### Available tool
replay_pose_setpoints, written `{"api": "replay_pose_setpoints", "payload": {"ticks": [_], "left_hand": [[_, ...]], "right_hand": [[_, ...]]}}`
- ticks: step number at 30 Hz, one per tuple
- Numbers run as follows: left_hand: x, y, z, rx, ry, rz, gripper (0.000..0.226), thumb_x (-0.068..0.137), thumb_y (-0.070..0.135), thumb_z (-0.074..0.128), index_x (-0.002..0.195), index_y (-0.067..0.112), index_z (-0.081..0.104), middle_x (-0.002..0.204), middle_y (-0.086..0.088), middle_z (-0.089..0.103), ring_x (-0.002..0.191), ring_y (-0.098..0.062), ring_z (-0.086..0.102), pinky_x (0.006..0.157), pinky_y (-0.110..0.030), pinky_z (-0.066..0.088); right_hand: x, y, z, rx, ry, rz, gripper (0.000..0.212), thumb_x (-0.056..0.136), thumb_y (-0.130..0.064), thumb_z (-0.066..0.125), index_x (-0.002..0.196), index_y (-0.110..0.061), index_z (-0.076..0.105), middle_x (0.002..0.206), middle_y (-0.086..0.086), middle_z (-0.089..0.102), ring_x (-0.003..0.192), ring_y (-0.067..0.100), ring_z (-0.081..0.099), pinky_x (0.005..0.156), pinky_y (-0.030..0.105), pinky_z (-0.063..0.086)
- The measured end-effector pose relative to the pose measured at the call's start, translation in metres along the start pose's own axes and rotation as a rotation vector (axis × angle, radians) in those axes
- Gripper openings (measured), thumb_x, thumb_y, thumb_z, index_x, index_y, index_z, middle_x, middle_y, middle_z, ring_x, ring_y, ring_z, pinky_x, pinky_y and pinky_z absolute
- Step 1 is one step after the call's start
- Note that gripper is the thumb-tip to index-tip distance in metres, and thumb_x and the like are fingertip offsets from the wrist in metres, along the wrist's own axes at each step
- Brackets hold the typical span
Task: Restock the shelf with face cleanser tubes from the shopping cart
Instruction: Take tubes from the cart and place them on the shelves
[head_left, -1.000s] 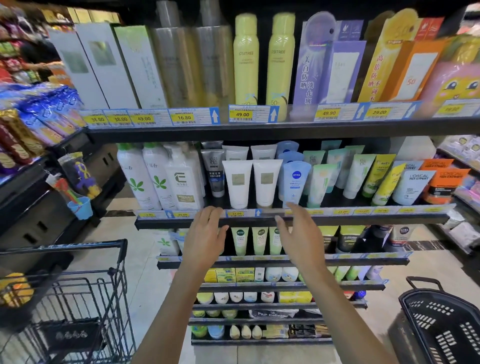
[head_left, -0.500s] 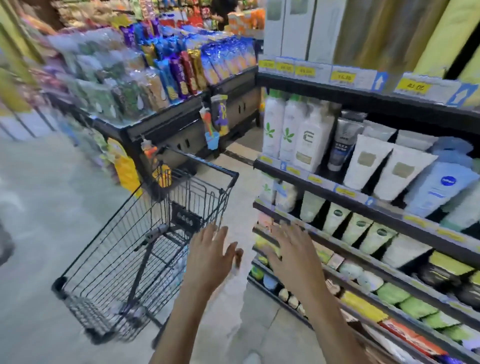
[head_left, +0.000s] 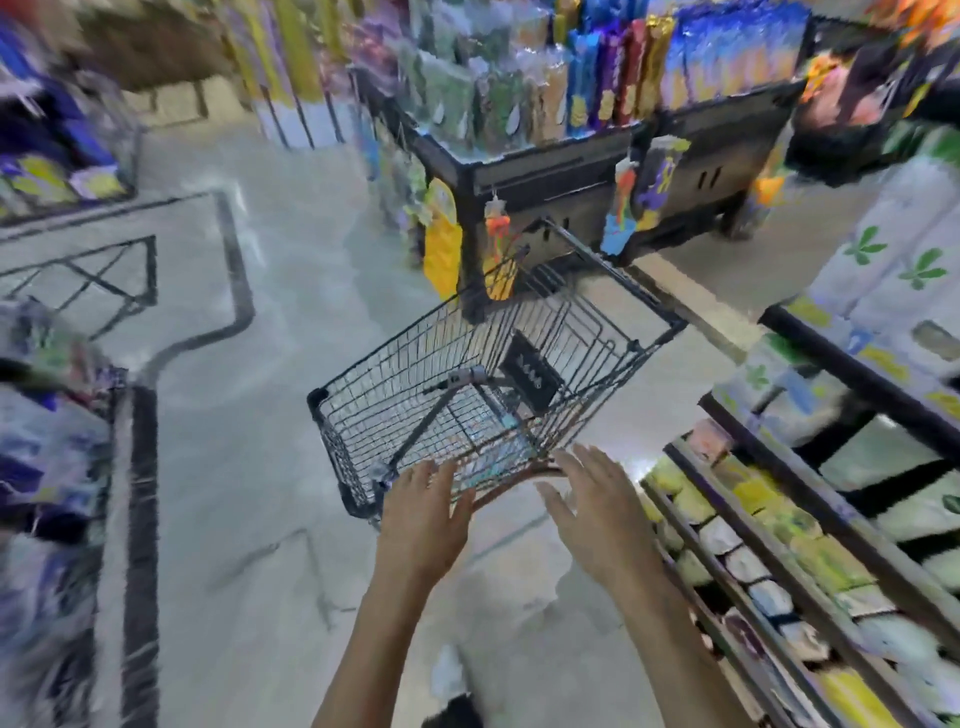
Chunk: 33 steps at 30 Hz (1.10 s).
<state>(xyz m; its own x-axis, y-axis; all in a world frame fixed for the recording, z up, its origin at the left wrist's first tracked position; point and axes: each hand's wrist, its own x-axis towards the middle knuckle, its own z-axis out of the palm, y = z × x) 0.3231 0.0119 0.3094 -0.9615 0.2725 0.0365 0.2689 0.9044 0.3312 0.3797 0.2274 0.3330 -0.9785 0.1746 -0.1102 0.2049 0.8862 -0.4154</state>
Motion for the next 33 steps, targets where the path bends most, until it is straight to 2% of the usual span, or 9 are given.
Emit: {"api": "replay_pose_setpoints", "payload": {"ticks": [2, 6, 8, 12, 17, 21, 25, 29, 33], "left_hand": [[0.002, -0.020, 0.001, 0.000, 0.004, -0.027, 0.047, 0.100, 0.043, 0.057, 0.137, 0.014, 0.061, 0.129, -0.014, 0.065, 0.121, -0.038, 0.058, 0.100, -0.048, 0.049], [0.020, -0.058, 0.005, -0.041, -0.003, -0.071, 0.048, 0.098, 0.046, 0.049, 0.130, 0.013, 0.064, 0.123, -0.012, 0.067, 0.112, -0.036, 0.063, 0.093, -0.048, 0.053], [0.033, -0.074, 0.008, -0.037, -0.015, -0.075, 0.044, 0.099, 0.043, 0.054, 0.128, 0.012, 0.064, 0.120, -0.010, 0.066, 0.108, -0.036, 0.063, 0.089, -0.046, 0.054], [0.055, -0.101, 0.017, -0.054, -0.056, -0.094, 0.043, 0.098, 0.042, 0.059, 0.130, 0.014, 0.063, 0.123, -0.007, 0.066, 0.110, -0.033, 0.062, 0.088, -0.046, 0.055], [0.081, -0.124, 0.031, -0.070, -0.137, -0.149, 0.042, 0.100, 0.043, 0.054, 0.131, 0.016, 0.060, 0.128, -0.010, 0.064, 0.114, -0.034, 0.059, 0.090, -0.045, 0.052], [0.109, -0.130, 0.045, -0.101, -0.200, -0.221, 0.047, 0.102, 0.044, 0.051, 0.140, 0.017, 0.055, 0.136, -0.010, 0.060, 0.123, -0.033, 0.054, 0.098, -0.045, 0.049], [0.144, -0.137, 0.068, -0.131, -0.261, -0.326, 0.050, 0.102, 0.046, 0.048, 0.145, 0.019, 0.050, 0.143, -0.009, 0.055, 0.128, -0.032, 0.051, 0.102, -0.048, 0.048], [0.187, -0.141, 0.091, -0.169, -0.298, -0.440, 0.048, 0.102, 0.043, 0.050, 0.141, 0.016, 0.054, 0.140, -0.011, 0.058, 0.125, -0.033, 0.054, 0.101, -0.046, 0.048], [0.222, -0.148, 0.117, -0.243, -0.318, -0.580, 0.039, 0.102, 0.036, 0.054, 0.132, 0.012, 0.058, 0.128, -0.015, 0.060, 0.112, -0.034, 0.059, 0.092, -0.045, 0.053]], "right_hand": [[0.012, -0.013, 0.008, 0.001, -0.023, -0.016, 0.058, 0.107, -0.055, 0.038, 0.158, -0.028, 0.038, 0.166, -0.003, 0.033, 0.154, 0.019, 0.022, 0.126, 0.036, 0.016], [0.043, -0.033, 0.025, 0.043, -0.041, -0.006, 0.056, 0.105, -0.054, 0.042, 0.153, -0.026, 0.047, 0.161, 0.000, 0.042, 0.151, 0.021, 0.031, 0.125, 0.040, 0.027], [0.059, -0.041, 0.032, 0.051, -0.047, 0.000, 0.054, 0.105, -0.052, 0.044, 0.152, -0.024, 0.049, 0.159, 0.000, 0.044, 0.149, 0.021, 0.033, 0.124, 0.041, 0.030], [0.086, -0.055, 0.045, 0.052, -0.070, 0.012, 0.053, 0.106, -0.047, 0.047, 0.151, -0.021, 0.050, 0.156, 0.001, 0.047, 0.147, 0.019, 0.035, 0.121, 0.037, 0.031], [0.119, -0.063, 0.059, 0.047, -0.125, 0.031, 0.052, 0.105, -0.049, 0.047, 0.151, -0.023, 0.050, 0.158, 0.001, 0.045, 0.148, 0.022, 0.033, 0.120, 0.041, 0.031], [0.157, -0.063, 0.067, 0.052, -0.154, 0.006, 0.047, 0.105, -0.043, 0.052, 0.144, -0.018, 0.056, 0.150, 0.003, 0.053, 0.141, 0.025, 0.043, 0.112, 0.044, 0.041], [0.211, -0.057, 0.080, 0.068, -0.201, -0.015, 0.044, 0.105, -0.038, 0.055, 0.143, -0.018, 0.056, 0.149, 0.002, 0.053, 0.139, 0.024, 0.044, 0.110, 0.042, 0.041], [0.279, -0.044, 0.095, 0.077, -0.292, -0.056, 0.046, 0.104, -0.038, 0.055, 0.146, -0.018, 0.055, 0.148, 0.004, 0.053, 0.136, 0.026, 0.047, 0.108, 0.042, 0.045], [0.347, -0.028, 0.117, 0.003, -0.431, -0.106, 0.046, 0.104, -0.035, 0.056, 0.147, -0.019, 0.053, 0.148, 0.006, 0.054, 0.134, 0.026, 0.049, 0.106, 0.040, 0.043]]}}
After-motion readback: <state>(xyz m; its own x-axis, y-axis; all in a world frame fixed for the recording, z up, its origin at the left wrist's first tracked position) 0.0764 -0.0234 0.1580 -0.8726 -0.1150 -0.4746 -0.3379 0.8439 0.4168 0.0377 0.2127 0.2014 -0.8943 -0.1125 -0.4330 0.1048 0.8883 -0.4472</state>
